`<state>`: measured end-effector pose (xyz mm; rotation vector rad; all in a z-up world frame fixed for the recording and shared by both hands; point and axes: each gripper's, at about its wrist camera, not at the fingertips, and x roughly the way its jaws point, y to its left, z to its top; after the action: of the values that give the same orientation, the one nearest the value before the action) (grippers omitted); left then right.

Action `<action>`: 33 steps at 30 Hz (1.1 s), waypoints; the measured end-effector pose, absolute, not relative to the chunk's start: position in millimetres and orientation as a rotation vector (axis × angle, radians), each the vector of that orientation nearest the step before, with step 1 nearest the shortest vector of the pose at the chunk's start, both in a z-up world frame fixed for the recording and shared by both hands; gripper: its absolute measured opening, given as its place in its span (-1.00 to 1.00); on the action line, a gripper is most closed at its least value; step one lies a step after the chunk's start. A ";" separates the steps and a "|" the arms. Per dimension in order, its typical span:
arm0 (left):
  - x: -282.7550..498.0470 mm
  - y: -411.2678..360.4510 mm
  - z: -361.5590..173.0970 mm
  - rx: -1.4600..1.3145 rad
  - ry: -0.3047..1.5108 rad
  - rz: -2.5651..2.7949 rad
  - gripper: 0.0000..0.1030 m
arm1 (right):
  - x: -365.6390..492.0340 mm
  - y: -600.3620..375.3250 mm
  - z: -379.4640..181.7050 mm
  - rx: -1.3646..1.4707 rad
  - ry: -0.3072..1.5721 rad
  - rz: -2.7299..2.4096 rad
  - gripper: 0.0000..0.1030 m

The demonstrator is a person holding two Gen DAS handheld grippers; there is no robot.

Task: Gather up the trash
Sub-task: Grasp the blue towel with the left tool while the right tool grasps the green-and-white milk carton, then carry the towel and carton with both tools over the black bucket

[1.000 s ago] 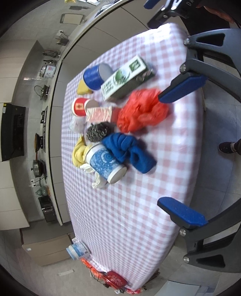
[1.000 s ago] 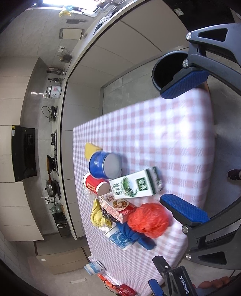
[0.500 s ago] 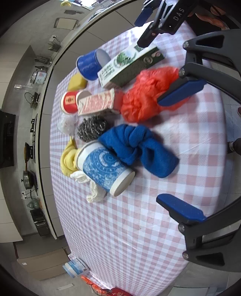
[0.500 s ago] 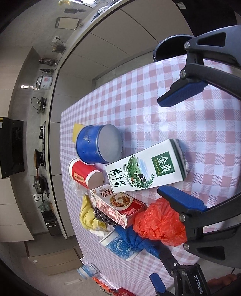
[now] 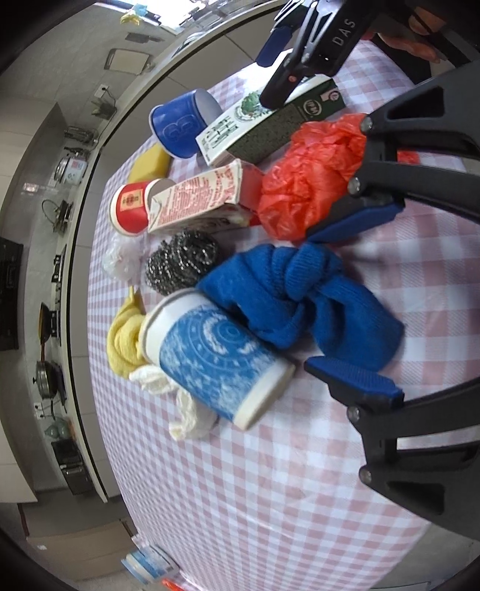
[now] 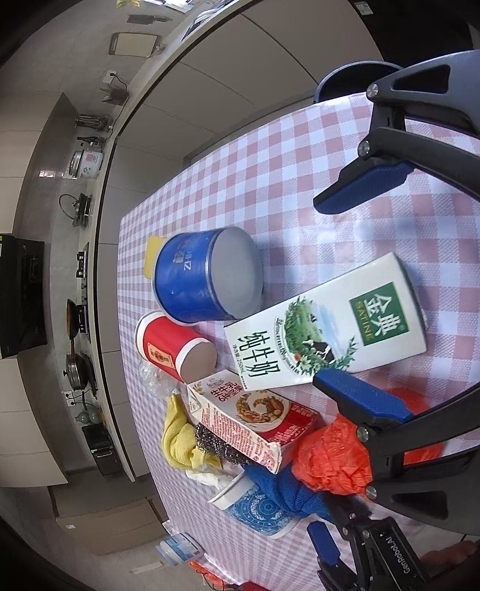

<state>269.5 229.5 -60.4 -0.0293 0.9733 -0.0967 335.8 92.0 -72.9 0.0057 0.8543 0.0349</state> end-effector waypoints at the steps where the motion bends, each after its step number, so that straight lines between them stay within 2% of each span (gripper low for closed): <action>1: 271.8 228.6 -61.5 -0.029 0.975 -0.106 0.27 | 337.7 93.9 -73.0 0.003 0.854 0.039 0.70; 4: 279.4 227.8 -65.3 -0.030 0.980 -0.130 0.07 | 343.7 100.6 -75.6 -0.017 0.866 0.052 0.70; 6: 282.8 230.7 -68.1 -0.047 0.985 -0.149 -0.14 | 346.6 104.0 -79.2 -0.021 0.879 0.063 0.69; 8: 285.6 231.4 -68.9 -0.061 0.977 -0.165 -0.21 | 349.0 105.9 -83.4 -0.012 0.893 0.072 0.55; 9: 286.3 232.8 -69.0 -0.069 0.972 -0.175 -0.24 | 350.5 106.6 -85.9 -0.008 0.901 0.079 0.42; 14: 284.6 232.7 -68.1 -0.073 0.949 -0.198 -0.44 | 352.9 109.4 -89.1 -0.008 0.913 0.105 0.26; 15: 283.8 233.3 -67.1 -0.077 0.947 -0.201 -0.47 | 352.5 109.2 -88.6 -0.003 0.912 0.114 0.18; 16: 284.2 233.6 -65.8 -0.080 0.946 -0.203 -0.48 | 352.2 109.2 -88.3 0.005 0.912 0.122 0.11; 33: 257.7 242.9 -14.7 -0.110 0.806 -0.266 -0.52 | 308.9 97.3 -50.2 0.086 0.826 0.133 0.08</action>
<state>257.7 242.9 -14.7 -0.1097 0.8055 -0.2658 308.9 97.3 -50.2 0.0865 0.8257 0.1328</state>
